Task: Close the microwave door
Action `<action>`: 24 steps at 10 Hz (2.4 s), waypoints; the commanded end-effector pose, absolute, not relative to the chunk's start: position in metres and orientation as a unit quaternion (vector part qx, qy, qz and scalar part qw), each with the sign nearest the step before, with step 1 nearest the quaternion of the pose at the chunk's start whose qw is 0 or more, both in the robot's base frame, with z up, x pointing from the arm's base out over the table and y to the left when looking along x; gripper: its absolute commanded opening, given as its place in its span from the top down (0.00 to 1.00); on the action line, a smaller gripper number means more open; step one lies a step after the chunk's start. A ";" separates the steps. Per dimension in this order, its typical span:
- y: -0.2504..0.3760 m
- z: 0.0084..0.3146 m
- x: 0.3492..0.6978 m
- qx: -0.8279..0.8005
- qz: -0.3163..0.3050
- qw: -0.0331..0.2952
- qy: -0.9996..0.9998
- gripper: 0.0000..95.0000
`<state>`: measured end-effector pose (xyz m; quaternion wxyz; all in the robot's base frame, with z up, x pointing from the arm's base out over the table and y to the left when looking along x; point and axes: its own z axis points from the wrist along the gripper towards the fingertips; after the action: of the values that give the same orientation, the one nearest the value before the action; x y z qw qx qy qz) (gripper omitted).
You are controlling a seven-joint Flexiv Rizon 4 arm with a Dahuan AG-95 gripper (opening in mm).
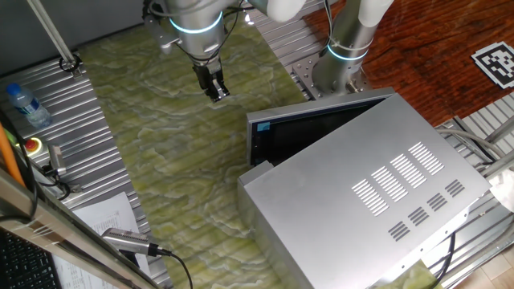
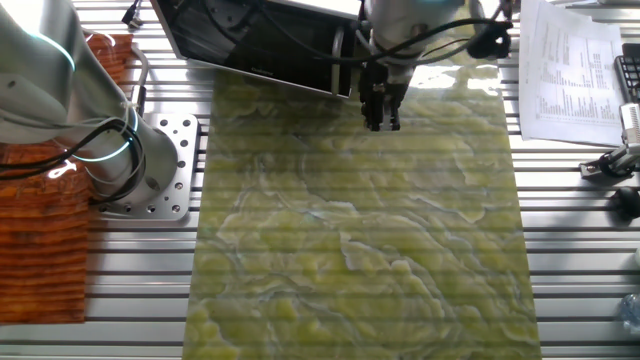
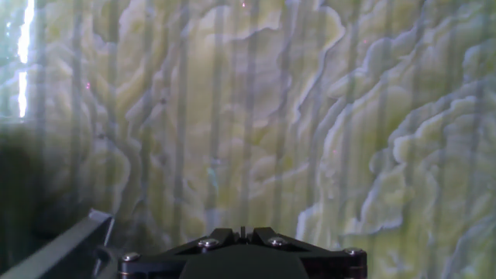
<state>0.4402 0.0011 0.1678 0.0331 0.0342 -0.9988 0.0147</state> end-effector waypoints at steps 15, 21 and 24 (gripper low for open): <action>0.044 0.178 0.399 -0.009 -0.062 0.056 -0.996 1.00; 0.046 0.177 0.397 0.006 -0.077 0.055 -0.996 1.00; 0.046 0.177 0.397 0.033 -0.053 0.040 -0.997 1.00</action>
<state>0.3975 0.0460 0.1768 0.0432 0.0278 -0.9970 -0.0577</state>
